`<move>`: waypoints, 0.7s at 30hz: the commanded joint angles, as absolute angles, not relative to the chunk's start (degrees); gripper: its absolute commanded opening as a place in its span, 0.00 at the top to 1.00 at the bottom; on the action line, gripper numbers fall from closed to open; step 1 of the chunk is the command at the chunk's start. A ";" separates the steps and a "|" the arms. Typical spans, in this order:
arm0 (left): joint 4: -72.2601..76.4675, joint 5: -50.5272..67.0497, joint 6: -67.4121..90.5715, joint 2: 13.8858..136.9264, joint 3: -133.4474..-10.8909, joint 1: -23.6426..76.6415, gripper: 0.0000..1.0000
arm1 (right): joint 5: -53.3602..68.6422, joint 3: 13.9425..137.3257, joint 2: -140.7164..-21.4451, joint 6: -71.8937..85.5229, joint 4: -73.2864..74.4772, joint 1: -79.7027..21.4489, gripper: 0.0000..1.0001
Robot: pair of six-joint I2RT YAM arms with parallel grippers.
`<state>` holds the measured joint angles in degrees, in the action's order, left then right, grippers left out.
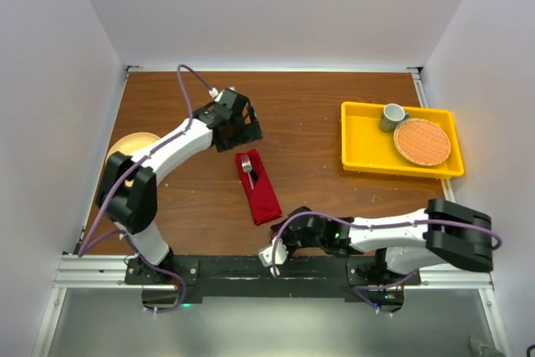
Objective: Fold the napkin into a case and place the utensils inside
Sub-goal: Reset both arms
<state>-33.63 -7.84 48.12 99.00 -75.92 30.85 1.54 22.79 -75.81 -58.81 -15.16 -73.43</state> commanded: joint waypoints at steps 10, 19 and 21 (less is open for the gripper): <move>-37.79 -10.55 15.31 91.33 -81.39 24.18 0.00 | 5.20 37.34 -56.69 -35.18 5.26 -70.67 0.79; -37.79 6.49 0.27 84.46 -81.12 18.02 0.00 | -2.63 55.71 -59.58 -12.75 18.19 -45.23 0.11; -41.56 6.94 -1.30 85.60 -82.69 18.02 0.00 | -3.60 58.34 -60.64 -9.78 19.77 -41.06 0.02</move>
<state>-37.65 0.60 6.48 86.35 -79.26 17.39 0.25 52.40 -59.13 -21.17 13.54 -49.06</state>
